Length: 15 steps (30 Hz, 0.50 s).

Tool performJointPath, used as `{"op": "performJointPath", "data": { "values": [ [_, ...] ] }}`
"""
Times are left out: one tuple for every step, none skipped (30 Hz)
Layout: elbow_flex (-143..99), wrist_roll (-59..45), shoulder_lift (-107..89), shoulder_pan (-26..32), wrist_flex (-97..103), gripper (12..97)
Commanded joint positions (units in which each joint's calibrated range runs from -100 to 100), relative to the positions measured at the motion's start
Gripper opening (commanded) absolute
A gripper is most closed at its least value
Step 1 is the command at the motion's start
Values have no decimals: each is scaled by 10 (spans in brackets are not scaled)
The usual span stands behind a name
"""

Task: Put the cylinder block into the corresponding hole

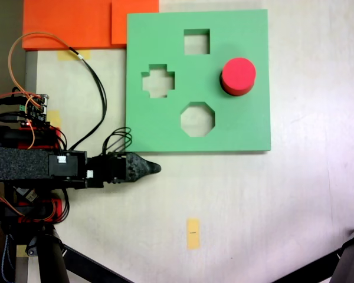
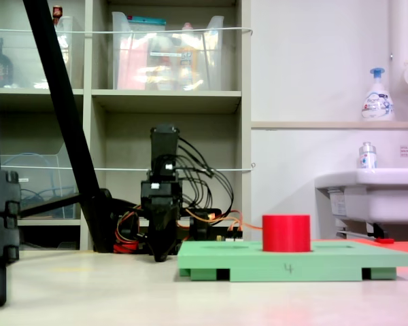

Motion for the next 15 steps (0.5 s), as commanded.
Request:
{"op": "performJointPath", "data": {
  "values": [
    [-49, -5, -3, -7, 9, 482],
    [-49, -5, -3, -7, 31, 482],
    [-49, -5, -3, -7, 47, 481],
    [-49, -5, -3, -10, 47, 475],
    [-49, -4, -3, -18, 48, 475],
    [-49, -4, -3, -24, 49, 475],
    [-49, -4, -3, -25, 49, 477],
    [-49, -1, -3, -26, 49, 479],
    [-49, 1, -3, -26, 49, 491],
    [-49, 1, -3, -26, 48, 494],
    [-49, 1, -3, -25, 48, 494],
    [-49, 1, -3, -25, 50, 494],
    [-49, 1, -3, -25, 51, 494],
    [-49, 1, -3, -25, 51, 494],
    [-49, 1, -3, -25, 51, 494]
  ]
}}
